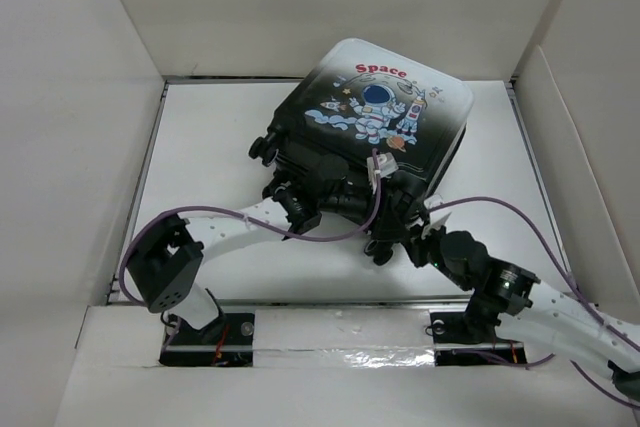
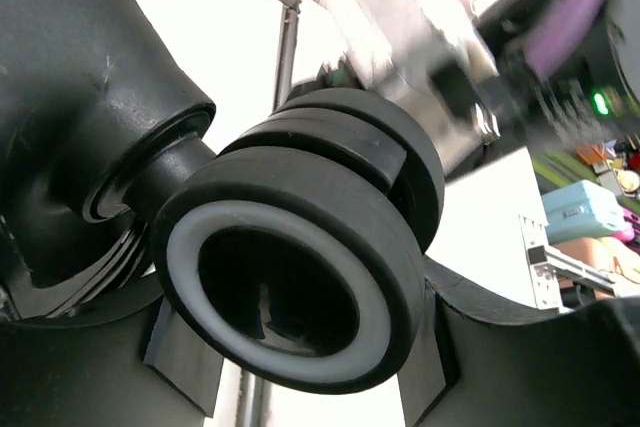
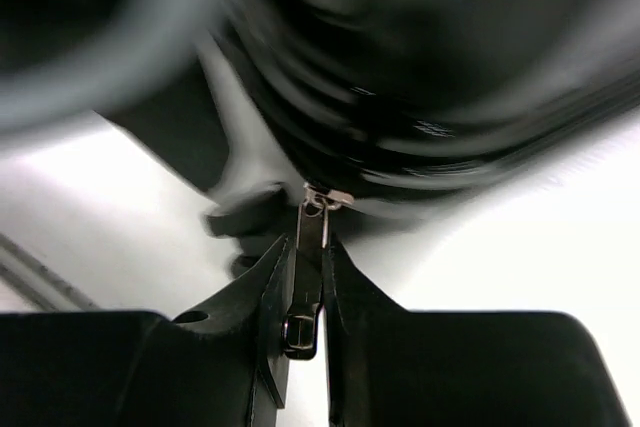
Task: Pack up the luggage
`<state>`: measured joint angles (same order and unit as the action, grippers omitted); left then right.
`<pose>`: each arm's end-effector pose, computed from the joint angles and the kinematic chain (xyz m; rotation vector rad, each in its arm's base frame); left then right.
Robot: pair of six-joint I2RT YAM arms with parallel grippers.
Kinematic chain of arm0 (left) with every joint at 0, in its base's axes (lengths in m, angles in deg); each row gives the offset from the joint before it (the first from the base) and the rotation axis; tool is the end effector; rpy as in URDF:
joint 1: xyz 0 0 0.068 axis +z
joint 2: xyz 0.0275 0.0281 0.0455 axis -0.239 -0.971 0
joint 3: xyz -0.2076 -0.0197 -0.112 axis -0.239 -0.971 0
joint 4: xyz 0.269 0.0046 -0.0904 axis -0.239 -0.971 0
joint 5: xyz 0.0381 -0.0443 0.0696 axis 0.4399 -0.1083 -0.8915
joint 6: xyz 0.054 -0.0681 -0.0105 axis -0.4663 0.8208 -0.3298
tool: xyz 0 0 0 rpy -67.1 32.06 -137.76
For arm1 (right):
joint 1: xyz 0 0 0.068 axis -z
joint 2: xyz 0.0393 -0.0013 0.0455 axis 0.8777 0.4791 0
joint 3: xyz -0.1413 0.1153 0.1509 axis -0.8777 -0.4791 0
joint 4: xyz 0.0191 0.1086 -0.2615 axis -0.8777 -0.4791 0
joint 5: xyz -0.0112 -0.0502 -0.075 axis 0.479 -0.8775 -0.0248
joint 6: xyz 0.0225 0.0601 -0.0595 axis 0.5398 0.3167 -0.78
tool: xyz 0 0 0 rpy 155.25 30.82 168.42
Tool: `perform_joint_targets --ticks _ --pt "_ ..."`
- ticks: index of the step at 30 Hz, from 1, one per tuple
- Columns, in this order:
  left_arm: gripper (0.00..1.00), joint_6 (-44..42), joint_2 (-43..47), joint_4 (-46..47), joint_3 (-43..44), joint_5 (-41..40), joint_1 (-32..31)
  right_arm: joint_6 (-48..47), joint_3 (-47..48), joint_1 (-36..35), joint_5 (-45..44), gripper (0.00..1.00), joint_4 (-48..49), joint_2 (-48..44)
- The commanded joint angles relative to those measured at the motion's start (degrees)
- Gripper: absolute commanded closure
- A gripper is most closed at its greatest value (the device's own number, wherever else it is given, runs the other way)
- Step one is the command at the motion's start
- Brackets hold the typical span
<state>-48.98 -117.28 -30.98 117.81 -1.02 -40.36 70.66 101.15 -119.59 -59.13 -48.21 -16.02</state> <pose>0.1933 -0.3572 0.2438 1.0644 1.5744 -1.6101 0.1408 0.1758 0.1987 -0.5265 1.8956 0.4797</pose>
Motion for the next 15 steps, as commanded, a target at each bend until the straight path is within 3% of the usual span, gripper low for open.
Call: perform_joint_targets --ticks 1,2,6,9,11,12,13,15 --pt "0.50 4.0 -3.8 10.8 6.5 -14.1 5.2 3.9 0.0 -6.1 27.3 1.00 22.2 9.7" --pt "0.52 4.1 -4.2 10.8 7.6 -13.7 4.7 4.1 -0.5 -6.7 26.8 1.00 30.7 12.4" --pt "0.67 4.5 -3.6 10.1 7.7 -13.1 4.2 3.3 -1.5 -8.7 19.6 1.00 49.7 22.0" --pt "0.69 5.7 -1.6 9.9 3.9 -13.6 4.2 3.7 -4.4 -8.7 10.4 1.00 66.0 27.6" --pt "0.61 6.2 0.5 8.3 0.0 -15.0 5.6 4.4 -9.3 -8.7 6.9 1.00 81.9 30.5" --pt "0.56 6.4 1.4 7.9 -1.5 -15.7 6.3 4.6 -10.3 -8.7 7.0 1.00 83.7 31.2" --pt "0.44 6.2 2.5 4.9 -2.9 -16.6 7.1 4.6 -10.7 -8.1 7.1 1.00 83.2 30.4" --pt "0.32 4.5 5.2 -0.3 -5.8 -24.6 8.2 4.7 -9.6 -8.1 6.3 1.00 74.3 26.3"
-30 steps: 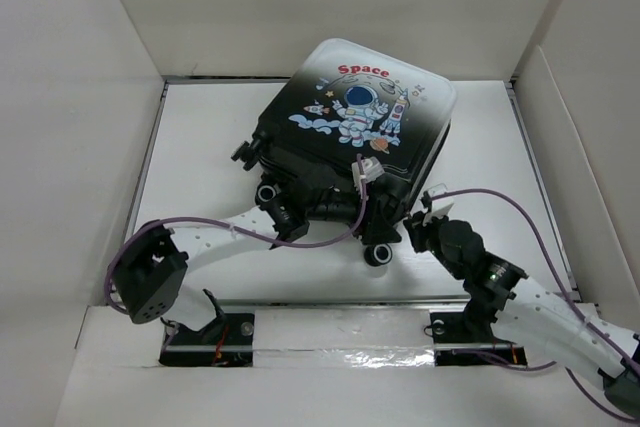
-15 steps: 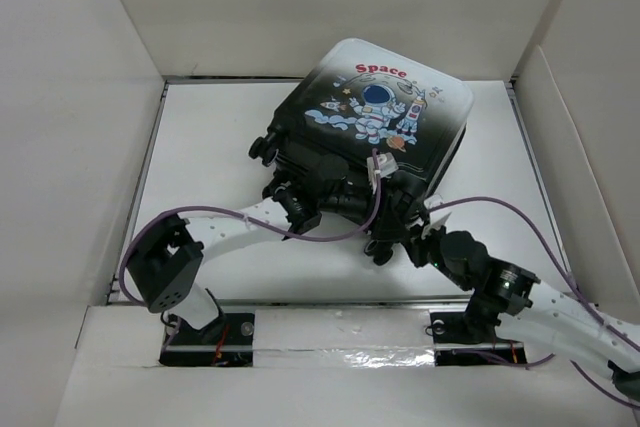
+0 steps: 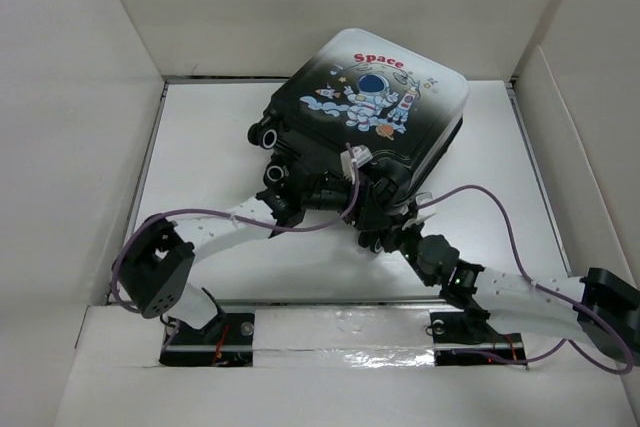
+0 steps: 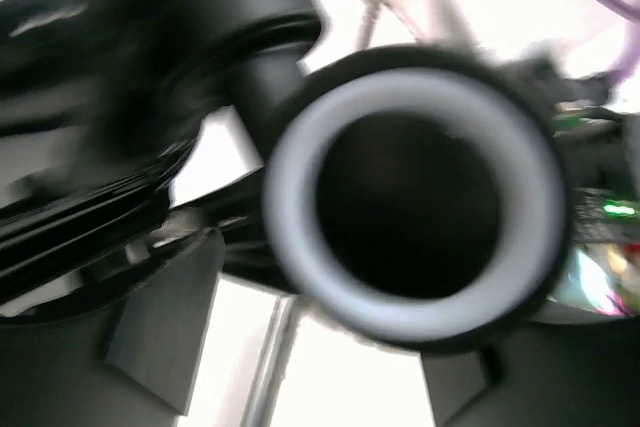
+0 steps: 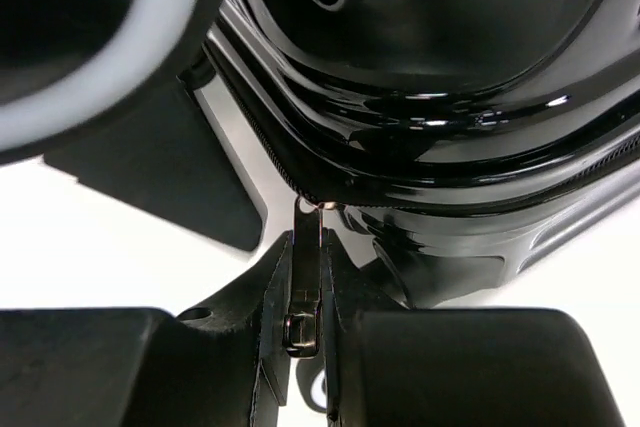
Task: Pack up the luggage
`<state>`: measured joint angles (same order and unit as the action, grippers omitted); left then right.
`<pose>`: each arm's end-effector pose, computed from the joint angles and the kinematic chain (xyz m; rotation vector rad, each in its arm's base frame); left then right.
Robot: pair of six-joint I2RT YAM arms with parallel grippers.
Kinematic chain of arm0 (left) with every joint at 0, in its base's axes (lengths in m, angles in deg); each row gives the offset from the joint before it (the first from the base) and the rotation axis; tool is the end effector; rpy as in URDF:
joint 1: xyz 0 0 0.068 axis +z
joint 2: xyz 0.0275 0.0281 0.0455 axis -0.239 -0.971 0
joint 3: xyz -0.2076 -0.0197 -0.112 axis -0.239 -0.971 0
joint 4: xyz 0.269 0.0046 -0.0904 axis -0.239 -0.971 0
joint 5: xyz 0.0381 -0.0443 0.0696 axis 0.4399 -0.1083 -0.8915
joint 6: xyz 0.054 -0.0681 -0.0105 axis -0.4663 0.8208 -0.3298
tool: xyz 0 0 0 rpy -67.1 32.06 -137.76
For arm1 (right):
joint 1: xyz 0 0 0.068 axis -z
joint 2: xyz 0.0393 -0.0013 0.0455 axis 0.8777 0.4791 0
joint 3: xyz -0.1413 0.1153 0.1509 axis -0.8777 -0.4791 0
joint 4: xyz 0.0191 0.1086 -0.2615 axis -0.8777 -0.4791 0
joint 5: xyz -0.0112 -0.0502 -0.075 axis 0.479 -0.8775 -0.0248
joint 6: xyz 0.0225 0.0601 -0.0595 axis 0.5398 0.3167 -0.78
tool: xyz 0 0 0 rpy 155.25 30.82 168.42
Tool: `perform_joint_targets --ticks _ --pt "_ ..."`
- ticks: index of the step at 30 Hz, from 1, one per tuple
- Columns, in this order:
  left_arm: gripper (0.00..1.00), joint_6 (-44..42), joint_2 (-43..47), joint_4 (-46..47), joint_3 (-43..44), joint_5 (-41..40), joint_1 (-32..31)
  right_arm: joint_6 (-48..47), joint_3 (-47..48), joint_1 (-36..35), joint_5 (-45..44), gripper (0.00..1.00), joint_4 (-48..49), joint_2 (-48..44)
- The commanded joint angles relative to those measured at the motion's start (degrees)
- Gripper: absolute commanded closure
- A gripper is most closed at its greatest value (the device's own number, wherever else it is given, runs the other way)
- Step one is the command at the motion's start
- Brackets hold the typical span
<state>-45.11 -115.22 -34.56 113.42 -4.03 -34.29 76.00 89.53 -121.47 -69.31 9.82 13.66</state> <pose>0.2251 -0.3246 0.2189 0.8662 1.7810 -1.5368 0.1659 0.2093 0.1386 -0.1991 1.6797 0.5970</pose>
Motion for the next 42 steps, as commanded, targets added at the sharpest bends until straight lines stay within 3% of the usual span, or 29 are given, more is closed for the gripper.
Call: perform_joint_targets --ticks 1,3,9,12,16,18,19,21,22,23,25,27,29,35,39,42 --pt "0.27 -0.3 3.6 -3.7 -1.8 -31.8 2.7 -0.3 2.5 -6.3 15.8 1.00 12.1 -5.0" --pt "0.26 0.3 3.3 -12.0 -2.7 -37.8 5.5 -0.3 1.2 -6.3 14.2 1.00 8.7 -7.2" --pt "0.27 2.5 13.8 -9.7 -16.5 -43.8 11.3 0.6 -0.4 2.9 21.4 1.00 0.9 -14.5" --pt "0.38 3.5 21.5 -12.3 -20.1 -50.1 11.9 0.3 -1.0 6.1 25.0 1.00 -1.2 -17.0" --pt "0.80 5.3 31.0 -18.8 -20.7 -53.8 14.0 -0.6 -1.4 11.3 30.7 1.00 -4.8 -20.2" --pt "0.89 7.5 34.9 -24.3 -19.6 -57.9 16.1 -0.5 -1.7 12.1 33.0 1.00 -6.4 -21.9" --pt "0.89 8.6 36.2 -30.1 -19.3 -59.0 17.2 -0.4 -2.0 12.1 33.9 1.00 -6.4 -22.5" --pt "0.82 11.7 40.5 -33.4 -19.3 -58.2 21.7 -0.5 -3.1 12.1 34.4 1.00 -6.1 -23.1" --pt "0.65 12.4 42.1 -33.2 -19.5 -55.4 23.4 -0.7 -3.2 12.1 35.4 1.00 -6.0 -23.0" --pt "0.60 12.8 44.9 -32.2 -19.9 -53.2 25.1 -0.8 -3.4 12.1 35.9 1.00 -5.9 -22.8" --pt "0.60 11.0 45.7 -25.1 -20.2 -46.7 27.5 -1.1 -3.7 12.1 37.1 1.00 -5.7 -21.7" --pt "0.63 10.9 40.9 -21.5 -18.9 -36.0 27.6 -1.0 -4.0 12.1 37.5 1.00 -4.8 -20.7" --pt "0.65 11.0 33.9 -20.2 -16.3 -33.2 21.7 -0.9 -4.0 12.1 38.3 1.00 -4.2 -19.4" --pt "0.65 7.1 23.1 -16.3 -7.1 -38.7 0.0 0.0 -4.2 11.6 37.2 1.00 -4.2 -18.2" --pt "0.65 4.3 14.9 -17.2 -0.6 -41.9 -7.2 0.3 -3.8 10.9 35.7 1.00 -4.3 -16.8" --pt "0.65 3.1 12.1 -15.7 1.7 -40.9 -7.8 0.3 -2.9 10.3 35.3 1.00 -4.4 -16.0"
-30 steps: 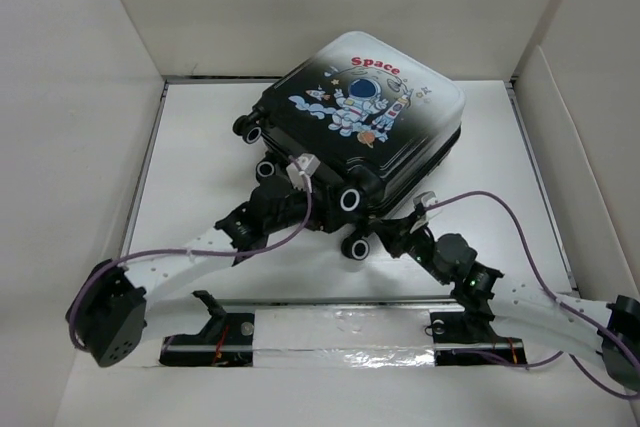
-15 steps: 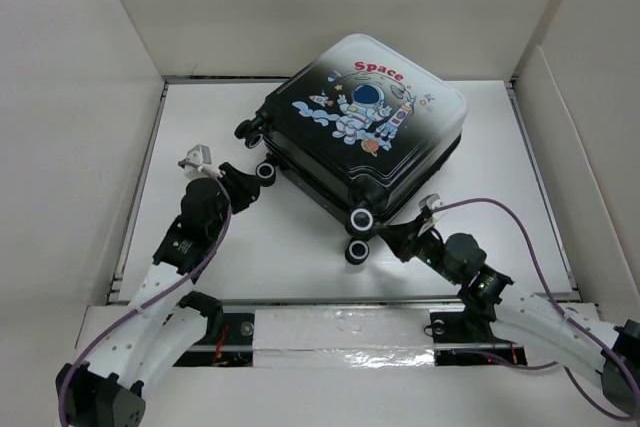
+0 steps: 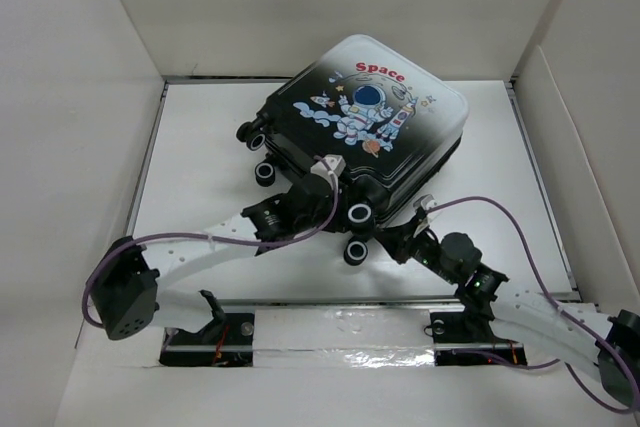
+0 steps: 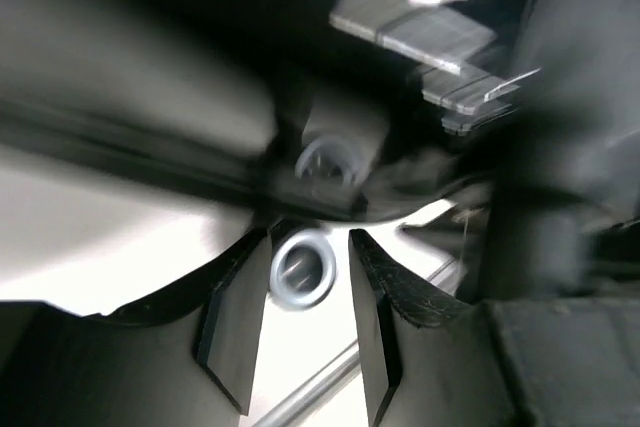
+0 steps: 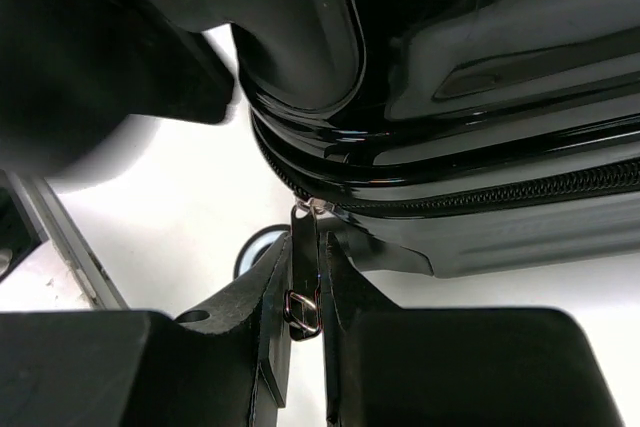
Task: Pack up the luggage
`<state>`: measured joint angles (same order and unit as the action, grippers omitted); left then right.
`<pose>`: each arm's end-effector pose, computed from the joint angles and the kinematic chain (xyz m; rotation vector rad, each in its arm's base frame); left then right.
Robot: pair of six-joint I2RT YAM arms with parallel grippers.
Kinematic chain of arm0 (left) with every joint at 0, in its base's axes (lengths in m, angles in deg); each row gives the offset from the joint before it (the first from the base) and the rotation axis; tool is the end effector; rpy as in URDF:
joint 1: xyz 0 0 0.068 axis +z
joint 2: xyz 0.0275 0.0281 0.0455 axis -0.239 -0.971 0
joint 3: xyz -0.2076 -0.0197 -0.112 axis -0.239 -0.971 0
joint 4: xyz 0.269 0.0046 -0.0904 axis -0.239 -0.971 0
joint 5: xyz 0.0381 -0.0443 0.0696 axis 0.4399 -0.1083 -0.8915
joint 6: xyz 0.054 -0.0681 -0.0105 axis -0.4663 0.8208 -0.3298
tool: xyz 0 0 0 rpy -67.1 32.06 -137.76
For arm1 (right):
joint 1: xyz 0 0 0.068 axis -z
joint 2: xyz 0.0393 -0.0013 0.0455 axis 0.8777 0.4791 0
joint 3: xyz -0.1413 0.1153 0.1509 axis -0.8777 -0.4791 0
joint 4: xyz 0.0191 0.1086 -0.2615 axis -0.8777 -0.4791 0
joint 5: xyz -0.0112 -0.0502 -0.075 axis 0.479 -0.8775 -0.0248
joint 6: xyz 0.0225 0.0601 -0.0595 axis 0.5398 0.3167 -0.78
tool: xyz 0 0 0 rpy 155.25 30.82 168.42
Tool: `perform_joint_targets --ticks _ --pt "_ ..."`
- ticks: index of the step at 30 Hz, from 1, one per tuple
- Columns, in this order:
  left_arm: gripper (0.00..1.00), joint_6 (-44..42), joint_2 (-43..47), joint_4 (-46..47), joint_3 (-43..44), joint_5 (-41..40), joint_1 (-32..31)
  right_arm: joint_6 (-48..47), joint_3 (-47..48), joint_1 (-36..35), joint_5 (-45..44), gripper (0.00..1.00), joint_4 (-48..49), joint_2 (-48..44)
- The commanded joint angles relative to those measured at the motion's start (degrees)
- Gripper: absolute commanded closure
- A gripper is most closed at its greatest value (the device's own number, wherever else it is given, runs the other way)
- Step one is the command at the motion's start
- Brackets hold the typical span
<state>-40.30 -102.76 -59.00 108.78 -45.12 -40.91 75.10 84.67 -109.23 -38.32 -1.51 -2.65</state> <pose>0.2090 -0.2913 0.2011 0.3545 2.1306 -0.9241 0.1689 0.1875 0.1434 -0.4564 1.6834 0.8635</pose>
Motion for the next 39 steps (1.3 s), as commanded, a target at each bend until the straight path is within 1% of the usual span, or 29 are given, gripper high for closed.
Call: perform_joint_targets --ticks 1,4,6,8,10,11,13,14,15,16,19,20,21,22,23,24,25,26,27,28,29,31,32,33,35,36,37,38,39 --pt "0.66 -2.3 -1.1 9.4 7.2 0.4 -1.2 1.1 2.1 -1.9 3.9 1.00 6.7 0.8" --pt "0.67 -4.8 -5.7 8.9 13.2 2.1 -1.2 0.7 2.8 -1.9 2.2 1.00 5.9 1.8" --pt "0.68 -6.1 -9.5 9.1 18.7 6.1 -1.2 0.9 2.4 -1.9 1.0 1.00 5.8 2.0" --pt "0.68 -7.1 -12.1 8.9 22.6 8.2 -1.7 2.2 1.4 -2.4 -0.1 1.00 8.1 2.5" --pt "0.69 -8.9 -16.8 6.6 29.5 8.9 -2.2 3.5 0.4 -3.0 -2.5 1.00 10.1 3.2" --pt "0.70 -9.4 -19.8 5.4 33.9 9.2 -2.2 3.8 0.2 -3.6 -3.4 1.00 12.2 4.6" --pt "0.71 -9.9 -22.3 4.5 37.5 10.6 -2.2 4.1 0.1 -6.4 -5.5 1.00 15.8 6.6" --pt "0.71 -10.3 -23.5 3.8 39.2 11.8 -2.2 3.7 0.8 -7.6 -6.5 1.00 19.5 8.1" --pt "0.72 -10.4 -25.6 3.2 43.1 12.5 -2.7 3.1 1.4 -8.8 -7.6 1.00 21.1 11.5" --pt "0.72 -10.6 -26.6 2.0 44.8 13.0 -2.7 1.8 2.3 -11.0 -10.6 1.00 23.0 13.6" --pt "0.73 -10.5 -29.0 0.4 48.5 14.7 -3.3 1.7 4.6 -11.7 -13.3 1.00 33.2 23.4" --pt "0.73 -10.8 -29.2 0.0 48.8 13.7 -4.0 2.1 5.0 -12.3 -14.1 1.00 40.6 26.1" --pt "0.72 -11.1 -28.9 -1.3 47.8 12.7 -4.0 2.4 5.1 -12.3 -14.6 1.00 44.1 28.7" --pt "0.67 -11.1 -28.5 -1.9 46.7 11.7 -4.0 3.0 5.0 -12.3 -16.5 1.00 48.0 33.3" --pt "0.64 -11.0 -26.8 -2.0 45.1 9.3 -4.0 3.6 4.6 -12.3 -18.0 1.00 55.3 35.5" --pt "0.58 -11.0 -25.9 -2.1 41.2 6.9 -4.0 4.3 3.0 -12.3 -19.5 1.00 58.6 37.3" --pt "0.43 -10.7 -24.5 -2.8 38.9 4.2 -4.0 5.0 2.0 -12.3 -21.4 1.00 61.8 38.9" --pt "0.37 -10.4 -21.6 -2.8 36.6 -1.3 -4.0 5.2 1.0 -12.3 -22.0 1.00 64.8 40.7" --pt "0.30 -9.9 -19.9 -2.7 30.9 -2.9 -3.2 5.7 0.2 -12.3 -22.4 1.00 64.6 40.9" --pt "0.23 -8.4 -18.0 -1.2 27.6 -3.9 -2.3 6.5 0.0 -12.3 -22.4 1.00 63.2 40.7" --pt "0.21 -7.8 -14.2 -0.2 21.2 -4.4 0.2 6.9 0.3 -12.3 -22.5 1.00 58.4 39.6" --pt "0.19 -6.1 -10.4 0.0 15.9 -7.3 2.7 7.1 1.2 -12.3 -22.1 1.00 54.0 38.1" --pt "0.19 -5.7 -6.5 0.0 13.7 -9.4 5.8 7.2 1.2 -12.3 -22.0 1.00 51.8 36.8" --pt "0.20 -5.4 -4.6 -0.1 10.0 -9.5 7.4 7.0 1.2 -12.3 -22.1 1.00 51.1 36.2" --pt "0.26 -4.8 -0.4 -0.8 7.2 -9.8 10.3 5.6 1.2 -11.8 -22.1 1.00 50.0 34.9" --pt "0.28 -5.0 4.0 -1.2 5.5 -9.7 12.6 4.9 1.4 -11.8 -22.0 1.00 49.4 33.5" --pt "0.31 -5.3 5.9 -2.9 5.4 -9.6 13.7 4.5 1.7 -11.8 -21.5 1.00 48.3 32.7" --pt "0.32 -6.1 7.4 -4.4 5.7 -10.3 14.8 4.3 2.4 -11.8 -21.1 1.00 45.2 31.9" --pt "0.32 -6.7 9.4 -5.8 7.2 -10.5 17.8 4.3 2.8 -11.8 -20.6 1.00 43.5 31.0"
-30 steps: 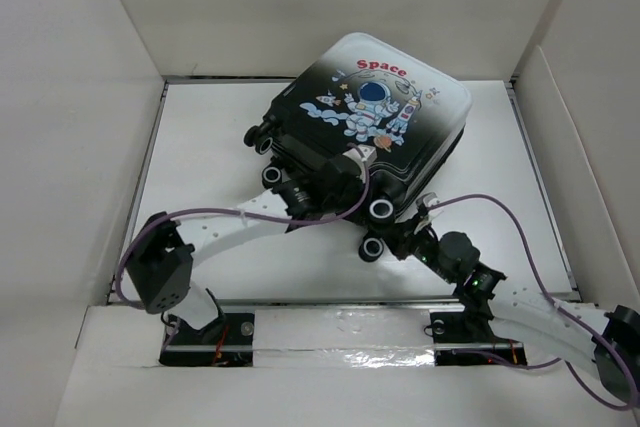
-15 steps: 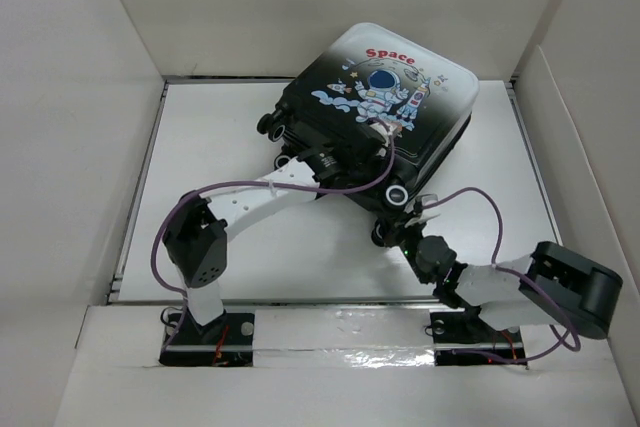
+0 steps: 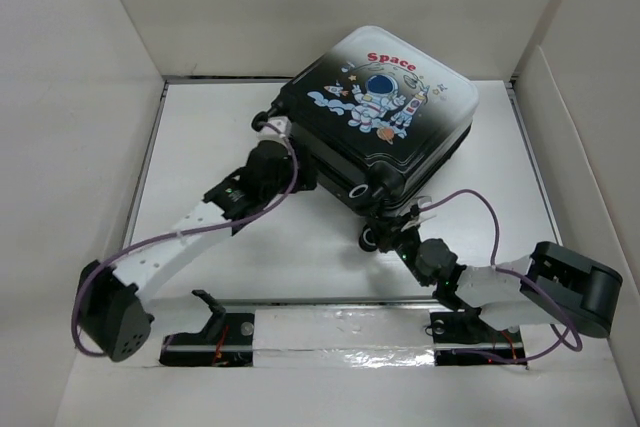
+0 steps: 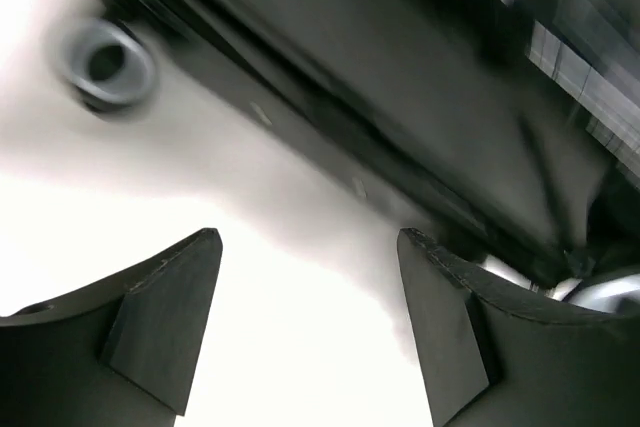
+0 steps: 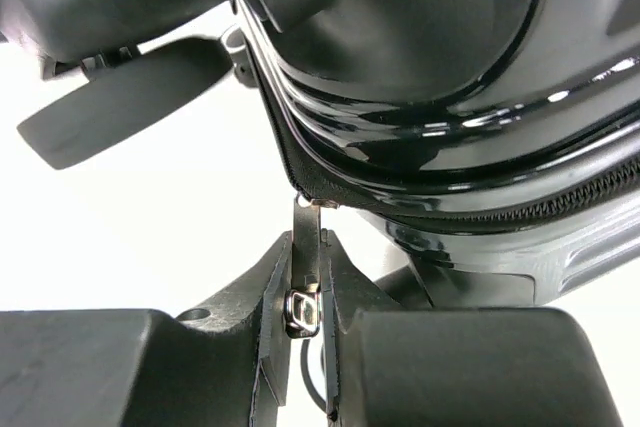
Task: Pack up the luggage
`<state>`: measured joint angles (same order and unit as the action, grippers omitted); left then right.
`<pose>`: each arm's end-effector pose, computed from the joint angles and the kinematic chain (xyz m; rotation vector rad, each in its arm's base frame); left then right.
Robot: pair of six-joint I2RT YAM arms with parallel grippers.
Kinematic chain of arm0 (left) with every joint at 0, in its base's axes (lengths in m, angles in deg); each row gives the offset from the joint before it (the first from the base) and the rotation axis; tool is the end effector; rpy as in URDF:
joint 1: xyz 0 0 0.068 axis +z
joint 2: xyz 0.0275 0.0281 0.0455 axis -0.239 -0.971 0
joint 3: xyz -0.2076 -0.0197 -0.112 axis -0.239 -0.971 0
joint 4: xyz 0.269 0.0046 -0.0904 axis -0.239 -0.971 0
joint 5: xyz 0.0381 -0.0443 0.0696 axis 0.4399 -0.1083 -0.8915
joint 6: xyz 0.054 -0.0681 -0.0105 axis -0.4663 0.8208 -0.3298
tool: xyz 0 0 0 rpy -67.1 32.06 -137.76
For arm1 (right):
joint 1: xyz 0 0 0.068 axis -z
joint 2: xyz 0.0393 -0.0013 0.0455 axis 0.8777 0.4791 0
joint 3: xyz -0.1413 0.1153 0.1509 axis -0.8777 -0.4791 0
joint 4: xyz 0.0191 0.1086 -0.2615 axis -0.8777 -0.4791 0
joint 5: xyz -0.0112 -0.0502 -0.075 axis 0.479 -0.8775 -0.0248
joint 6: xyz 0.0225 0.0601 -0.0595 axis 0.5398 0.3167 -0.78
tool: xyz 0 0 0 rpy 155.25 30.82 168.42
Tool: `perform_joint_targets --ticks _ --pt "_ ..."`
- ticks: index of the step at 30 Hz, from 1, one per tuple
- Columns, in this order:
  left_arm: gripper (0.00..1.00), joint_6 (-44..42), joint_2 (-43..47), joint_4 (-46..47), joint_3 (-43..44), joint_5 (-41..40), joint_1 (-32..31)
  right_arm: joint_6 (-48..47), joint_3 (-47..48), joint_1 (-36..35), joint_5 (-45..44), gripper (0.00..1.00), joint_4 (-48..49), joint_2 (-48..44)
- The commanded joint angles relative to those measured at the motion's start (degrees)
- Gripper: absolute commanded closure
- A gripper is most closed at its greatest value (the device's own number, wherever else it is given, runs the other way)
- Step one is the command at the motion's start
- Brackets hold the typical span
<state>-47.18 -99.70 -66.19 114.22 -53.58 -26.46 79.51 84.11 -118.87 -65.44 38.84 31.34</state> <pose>0.2788 -0.2182 0.2412 0.1045 2.0404 -0.5791 0.1657 0.1951 0.1039 -0.1182 1.6104 0.7247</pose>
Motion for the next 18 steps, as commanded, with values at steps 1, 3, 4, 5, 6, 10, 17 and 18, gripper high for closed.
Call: perform_joint_targets --ticks 1,3,4,5,6,10,17,18 --pt "0.30 -0.4 6.8 -1.7 3.0 -2.3 5.5 -0.2 3.8 -2.2 6.9 1.00 1.7 -4.0" --pt "0.25 -2.3 5.8 -4.1 6.6 -0.6 10.6 -0.6 3.6 -2.2 7.3 1.00 2.1 -4.2" --pt "0.23 -3.1 4.6 -6.1 8.1 1.1 16.2 -0.8 3.4 -1.7 7.6 1.00 2.8 -4.0" --pt "0.23 -4.2 1.8 -6.8 9.5 5.2 18.4 -0.9 3.3 -1.7 8.3 1.00 3.4 -4.0" --pt "0.22 -8.3 0.1 -7.1 12.7 6.7 19.9 -0.9 3.3 -1.7 8.7 1.00 3.5 -3.9" --pt "0.20 -19.2 -9.1 -11.8 21.9 4.1 21.2 -1.0 3.8 -1.7 10.7 1.00 3.8 -2.9" --pt "0.20 -29.3 -16.3 -7.0 24.9 7.9 22.0 -1.4 3.6 -1.1 12.0 1.00 6.5 -0.2" --pt "0.20 -29.8 -17.6 -7.2 25.8 7.3 22.0 -1.4 3.7 -1.1 12.2 1.00 6.4 -0.1"
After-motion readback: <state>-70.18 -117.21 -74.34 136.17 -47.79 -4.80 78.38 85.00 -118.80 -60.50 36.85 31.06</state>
